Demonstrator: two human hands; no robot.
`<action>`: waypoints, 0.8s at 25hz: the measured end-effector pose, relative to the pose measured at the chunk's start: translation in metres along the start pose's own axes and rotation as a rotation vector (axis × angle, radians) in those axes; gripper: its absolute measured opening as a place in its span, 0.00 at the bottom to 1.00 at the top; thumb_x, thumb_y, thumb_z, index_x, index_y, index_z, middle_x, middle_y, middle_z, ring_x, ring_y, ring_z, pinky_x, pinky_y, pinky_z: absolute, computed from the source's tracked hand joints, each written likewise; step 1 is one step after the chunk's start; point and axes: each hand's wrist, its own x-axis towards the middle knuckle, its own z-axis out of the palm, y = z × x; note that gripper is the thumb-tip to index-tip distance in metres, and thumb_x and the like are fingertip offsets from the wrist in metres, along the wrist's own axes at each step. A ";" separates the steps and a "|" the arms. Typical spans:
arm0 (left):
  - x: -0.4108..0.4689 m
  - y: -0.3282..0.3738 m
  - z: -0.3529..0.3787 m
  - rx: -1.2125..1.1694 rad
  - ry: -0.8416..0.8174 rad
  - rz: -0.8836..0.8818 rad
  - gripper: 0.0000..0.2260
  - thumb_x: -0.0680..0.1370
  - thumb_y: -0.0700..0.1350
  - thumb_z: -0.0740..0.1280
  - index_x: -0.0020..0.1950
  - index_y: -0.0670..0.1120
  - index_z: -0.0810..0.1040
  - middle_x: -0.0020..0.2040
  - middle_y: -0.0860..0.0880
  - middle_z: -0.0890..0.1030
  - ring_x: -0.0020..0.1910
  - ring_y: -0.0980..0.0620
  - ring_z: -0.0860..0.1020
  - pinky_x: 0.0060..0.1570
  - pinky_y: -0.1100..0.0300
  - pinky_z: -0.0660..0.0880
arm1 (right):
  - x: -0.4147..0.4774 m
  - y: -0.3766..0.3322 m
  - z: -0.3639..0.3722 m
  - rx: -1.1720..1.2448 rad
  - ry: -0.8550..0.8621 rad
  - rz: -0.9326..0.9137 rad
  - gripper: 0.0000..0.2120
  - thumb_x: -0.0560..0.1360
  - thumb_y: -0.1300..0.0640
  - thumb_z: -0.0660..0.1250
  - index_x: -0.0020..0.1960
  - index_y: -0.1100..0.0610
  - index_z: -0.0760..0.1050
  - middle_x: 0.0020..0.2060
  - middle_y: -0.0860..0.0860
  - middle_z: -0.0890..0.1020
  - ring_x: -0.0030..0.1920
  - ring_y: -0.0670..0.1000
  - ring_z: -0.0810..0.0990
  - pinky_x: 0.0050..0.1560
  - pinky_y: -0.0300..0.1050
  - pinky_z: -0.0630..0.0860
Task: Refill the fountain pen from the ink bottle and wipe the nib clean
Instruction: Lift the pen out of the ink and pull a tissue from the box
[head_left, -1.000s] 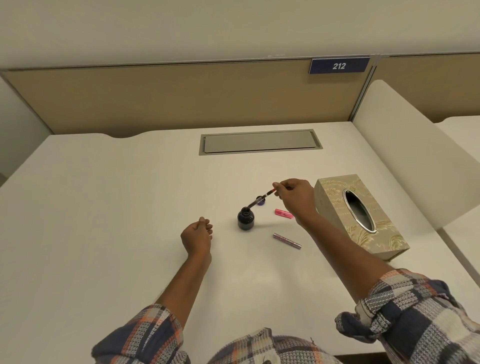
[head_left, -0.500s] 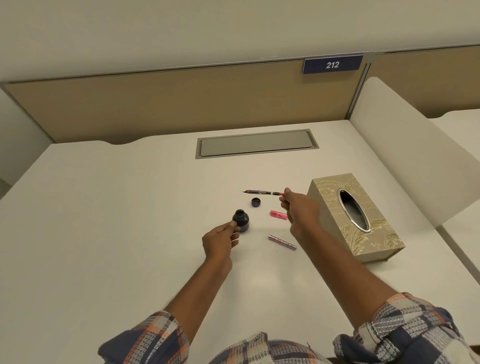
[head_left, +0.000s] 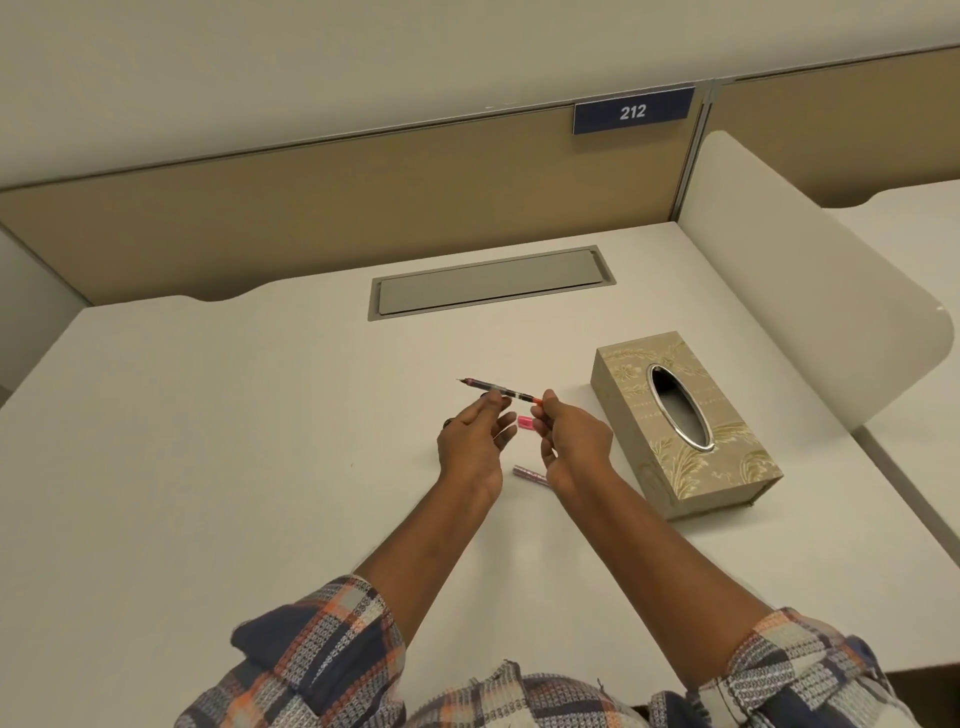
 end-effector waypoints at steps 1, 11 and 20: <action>0.000 -0.001 0.003 -0.027 0.014 -0.010 0.06 0.75 0.41 0.69 0.50 0.40 0.81 0.44 0.44 0.83 0.40 0.50 0.80 0.42 0.60 0.79 | -0.002 0.000 -0.001 0.002 -0.005 -0.001 0.07 0.75 0.56 0.70 0.42 0.59 0.81 0.36 0.51 0.85 0.38 0.45 0.82 0.34 0.38 0.70; 0.004 0.002 0.015 -0.095 0.083 -0.049 0.05 0.74 0.42 0.69 0.45 0.40 0.81 0.41 0.44 0.82 0.41 0.50 0.81 0.45 0.60 0.80 | -0.005 -0.007 -0.016 -0.296 0.000 -0.340 0.16 0.78 0.45 0.64 0.42 0.57 0.80 0.39 0.52 0.84 0.43 0.49 0.82 0.45 0.47 0.76; 0.006 -0.003 0.016 -0.082 0.080 -0.047 0.06 0.75 0.41 0.68 0.46 0.39 0.80 0.40 0.45 0.81 0.38 0.52 0.80 0.40 0.63 0.79 | 0.055 -0.064 -0.071 -1.166 0.268 -0.652 0.10 0.73 0.65 0.61 0.47 0.56 0.80 0.47 0.56 0.83 0.50 0.61 0.79 0.53 0.51 0.72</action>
